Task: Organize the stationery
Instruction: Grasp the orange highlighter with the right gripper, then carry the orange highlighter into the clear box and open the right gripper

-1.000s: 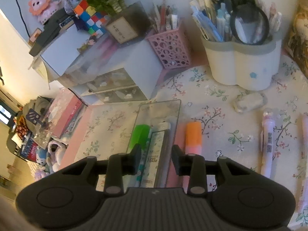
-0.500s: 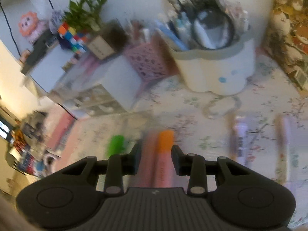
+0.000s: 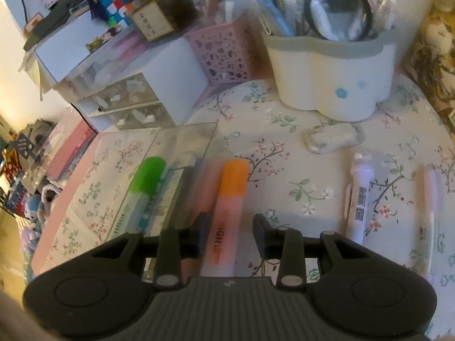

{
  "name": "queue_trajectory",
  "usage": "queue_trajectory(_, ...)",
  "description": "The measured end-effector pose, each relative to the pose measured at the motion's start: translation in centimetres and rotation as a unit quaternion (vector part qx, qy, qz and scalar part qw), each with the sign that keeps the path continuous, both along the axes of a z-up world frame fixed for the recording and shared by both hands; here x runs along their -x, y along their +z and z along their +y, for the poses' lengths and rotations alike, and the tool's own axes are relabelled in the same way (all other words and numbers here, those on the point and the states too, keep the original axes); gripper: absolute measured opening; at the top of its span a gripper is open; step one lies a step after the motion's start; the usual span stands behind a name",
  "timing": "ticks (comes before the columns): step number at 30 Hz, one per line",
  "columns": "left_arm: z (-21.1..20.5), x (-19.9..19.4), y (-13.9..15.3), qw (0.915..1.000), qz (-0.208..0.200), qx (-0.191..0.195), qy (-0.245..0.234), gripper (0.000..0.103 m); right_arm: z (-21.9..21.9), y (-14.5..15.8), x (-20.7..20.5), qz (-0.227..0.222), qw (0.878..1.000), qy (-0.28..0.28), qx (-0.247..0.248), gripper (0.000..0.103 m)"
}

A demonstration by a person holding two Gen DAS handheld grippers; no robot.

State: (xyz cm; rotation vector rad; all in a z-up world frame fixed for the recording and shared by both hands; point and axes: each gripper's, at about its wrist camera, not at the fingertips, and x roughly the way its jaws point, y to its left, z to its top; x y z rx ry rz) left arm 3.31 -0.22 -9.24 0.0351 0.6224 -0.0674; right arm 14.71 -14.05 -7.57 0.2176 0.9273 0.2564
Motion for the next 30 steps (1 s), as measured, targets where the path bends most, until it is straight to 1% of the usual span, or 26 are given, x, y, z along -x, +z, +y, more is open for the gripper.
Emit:
queue_trajectory(4, 0.0, 0.0, 0.0, 1.0, 0.0, 0.0, 0.0, 0.072, 0.3, 0.1, -0.2, -0.006, 1.0, 0.007, 0.016, 0.024)
queue_trajectory(9, 0.0, 0.1, 0.0, 1.0, 0.0, 0.0, 0.0, 0.072, 1.0, -0.1, -0.4, -0.017, 0.999, 0.022, 0.03, 0.02)
queue_trajectory(11, 0.0, 0.1, 0.0, 1.0, -0.001, 0.0, 0.0, 0.072, 1.5, -0.2, -0.2, -0.028, 0.998, 0.031, 0.049, 0.017)
queue_trajectory(13, -0.1, 0.1, 0.0, 1.0, -0.001, 0.0, 0.001, 0.072, 1.8, -0.2, 0.0, -0.034, 0.997, 0.034, 0.061, 0.016)
queue_trajectory(19, -0.1, 0.1, 0.0, 1.0, -0.001, -0.001, 0.001, 0.071, 1.0, -0.1, 0.3, -0.026, 0.999, 0.017, 0.04, 0.014)
queue_trajectory(26, -0.3, 0.1, 0.1, 1.0, 0.0, -0.003, 0.002, 0.071, -2.0, 0.6, 0.9, -0.021, 0.999, -0.022, -0.026, 0.014)
queue_trajectory(30, -0.3, -0.1, 0.2, 1.0, 0.003, -0.001, 0.005, 0.071, -2.8, 0.8, 1.3, -0.019, 0.999, -0.03, -0.039, 0.014)
